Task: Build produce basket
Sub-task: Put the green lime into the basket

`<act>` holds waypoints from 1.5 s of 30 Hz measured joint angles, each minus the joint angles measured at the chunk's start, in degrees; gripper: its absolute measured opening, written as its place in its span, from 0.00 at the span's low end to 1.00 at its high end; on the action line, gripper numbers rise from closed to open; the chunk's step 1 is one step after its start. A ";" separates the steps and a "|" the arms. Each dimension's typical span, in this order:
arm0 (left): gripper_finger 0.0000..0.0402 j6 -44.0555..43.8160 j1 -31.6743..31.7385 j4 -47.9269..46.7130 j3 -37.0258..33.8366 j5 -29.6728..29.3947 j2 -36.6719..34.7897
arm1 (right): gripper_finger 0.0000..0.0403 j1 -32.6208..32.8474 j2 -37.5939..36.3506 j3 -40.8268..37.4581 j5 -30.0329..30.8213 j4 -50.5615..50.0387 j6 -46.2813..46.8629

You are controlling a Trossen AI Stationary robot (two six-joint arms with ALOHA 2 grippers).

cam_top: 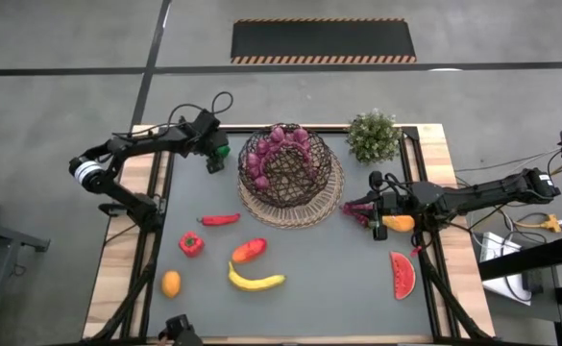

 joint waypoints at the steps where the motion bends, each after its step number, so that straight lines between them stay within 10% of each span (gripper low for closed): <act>1: 0.55 -0.06 -0.02 -0.02 0.00 -0.15 -0.01 | 0.11 0.00 0.00 0.00 0.00 0.00 0.13; 15: 0.52 -6.47 -3.07 -2.58 4.22 -7.86 -17.02 | 0.11 0.01 0.00 0.00 0.00 -0.01 0.44; 25: 0.51 -25.06 -20.42 6.64 5.62 -0.03 -27.73 | 0.11 0.01 0.00 0.00 0.02 -0.02 0.43; 33: 0.51 -32.29 -35.35 14.42 8.54 -0.22 -20.26 | 0.11 0.01 0.00 0.00 0.00 -0.02 1.01; 45: 0.51 -32.97 -36.73 0.77 28.20 -0.82 3.47 | 0.11 0.00 0.00 0.00 0.00 -0.29 1.89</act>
